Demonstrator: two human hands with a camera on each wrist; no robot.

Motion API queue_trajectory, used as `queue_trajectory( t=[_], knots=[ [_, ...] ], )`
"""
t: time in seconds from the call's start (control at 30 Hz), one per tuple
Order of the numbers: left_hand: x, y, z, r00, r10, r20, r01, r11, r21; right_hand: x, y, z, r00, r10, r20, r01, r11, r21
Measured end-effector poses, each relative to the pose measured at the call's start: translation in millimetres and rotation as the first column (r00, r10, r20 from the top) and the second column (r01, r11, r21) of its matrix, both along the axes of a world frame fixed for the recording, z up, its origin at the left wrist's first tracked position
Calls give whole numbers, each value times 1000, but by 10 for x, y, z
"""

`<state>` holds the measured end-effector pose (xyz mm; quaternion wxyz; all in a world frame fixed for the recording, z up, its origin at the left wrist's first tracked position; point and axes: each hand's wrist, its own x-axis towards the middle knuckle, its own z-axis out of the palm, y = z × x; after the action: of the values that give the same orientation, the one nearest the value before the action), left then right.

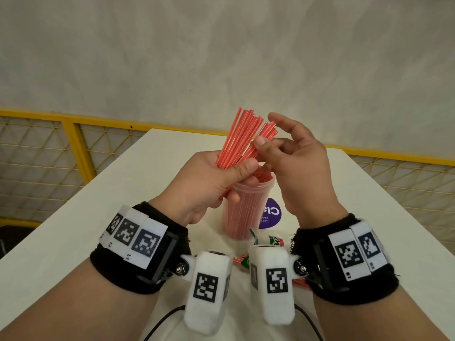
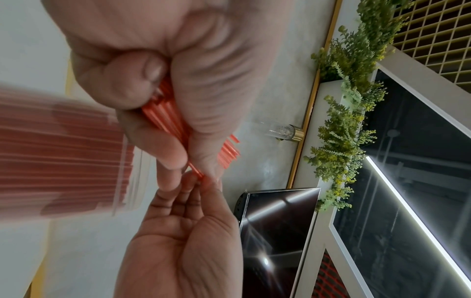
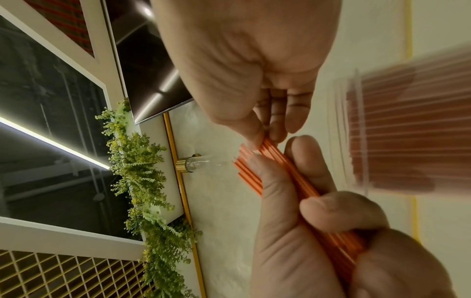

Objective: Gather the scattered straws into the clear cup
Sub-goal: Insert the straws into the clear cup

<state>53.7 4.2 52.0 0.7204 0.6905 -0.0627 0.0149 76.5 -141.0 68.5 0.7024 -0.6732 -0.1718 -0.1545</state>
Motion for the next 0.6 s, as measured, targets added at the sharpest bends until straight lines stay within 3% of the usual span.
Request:
queue_trajectory(
  t=[0.17,0.6],
  knots=[
    [0,-8,15,999,33,4,-33,999,-40,11,-10,10,998,50,-46,-45,995,93],
    [-7,-31,14,988,123,97,-125,992,21,19,1,6,995,81,-64,-68,983,173]
  ],
)
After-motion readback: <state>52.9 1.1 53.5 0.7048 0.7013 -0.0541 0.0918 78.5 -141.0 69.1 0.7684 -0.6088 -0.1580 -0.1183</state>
